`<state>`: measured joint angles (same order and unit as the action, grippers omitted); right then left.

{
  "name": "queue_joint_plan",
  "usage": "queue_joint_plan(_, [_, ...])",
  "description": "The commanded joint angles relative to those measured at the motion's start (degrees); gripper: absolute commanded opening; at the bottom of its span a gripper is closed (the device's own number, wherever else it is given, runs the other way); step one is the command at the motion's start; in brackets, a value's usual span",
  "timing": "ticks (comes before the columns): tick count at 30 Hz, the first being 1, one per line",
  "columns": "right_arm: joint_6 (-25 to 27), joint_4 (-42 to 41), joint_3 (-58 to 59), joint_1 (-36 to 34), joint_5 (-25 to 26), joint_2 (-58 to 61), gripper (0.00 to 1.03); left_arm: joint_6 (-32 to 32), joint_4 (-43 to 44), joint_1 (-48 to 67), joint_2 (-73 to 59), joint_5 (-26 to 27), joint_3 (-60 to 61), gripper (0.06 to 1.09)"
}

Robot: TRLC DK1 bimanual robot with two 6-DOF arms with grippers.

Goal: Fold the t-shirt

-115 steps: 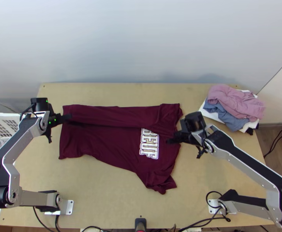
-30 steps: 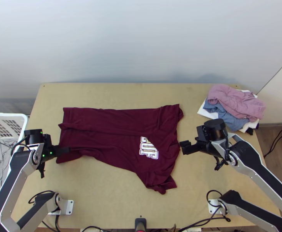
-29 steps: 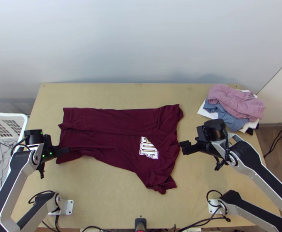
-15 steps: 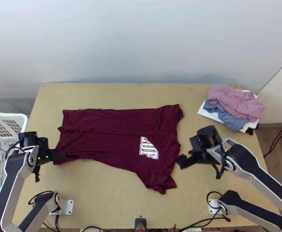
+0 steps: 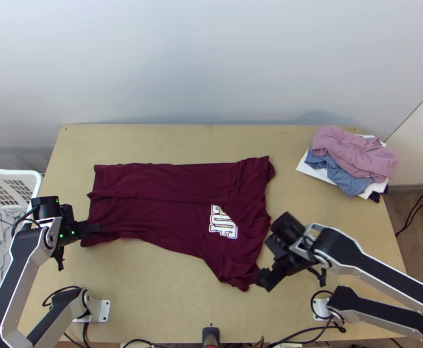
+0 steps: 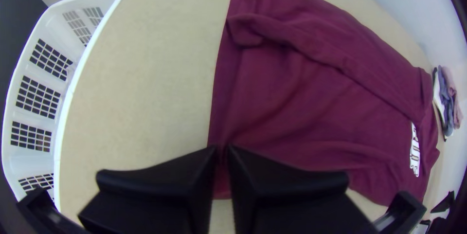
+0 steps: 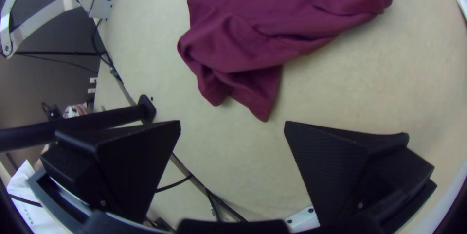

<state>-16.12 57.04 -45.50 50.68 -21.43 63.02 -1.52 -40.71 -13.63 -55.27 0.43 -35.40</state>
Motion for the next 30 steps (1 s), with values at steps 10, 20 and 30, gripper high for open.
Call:
queue_joint_plan(10, [-1.7, -10.6, 5.2, 5.9, -0.4, 9.8, 0.96, 3.6, -6.2, -2.8, -5.0, -0.1, -6.3, 0.74])
queue_joint_plan(20, [-2.2, -11.5, 7.2, 5.8, 3.6, 9.4, 0.96, 8.0, -11.9, -2.0, -4.9, 0.0, -3.9, 0.74])
queue_joint_plan(30, [-2.4, -12.6, 6.9, 5.8, 4.3, 11.1, 0.96, 8.8, -9.1, -1.0, -7.7, -0.1, -1.0, 0.73])
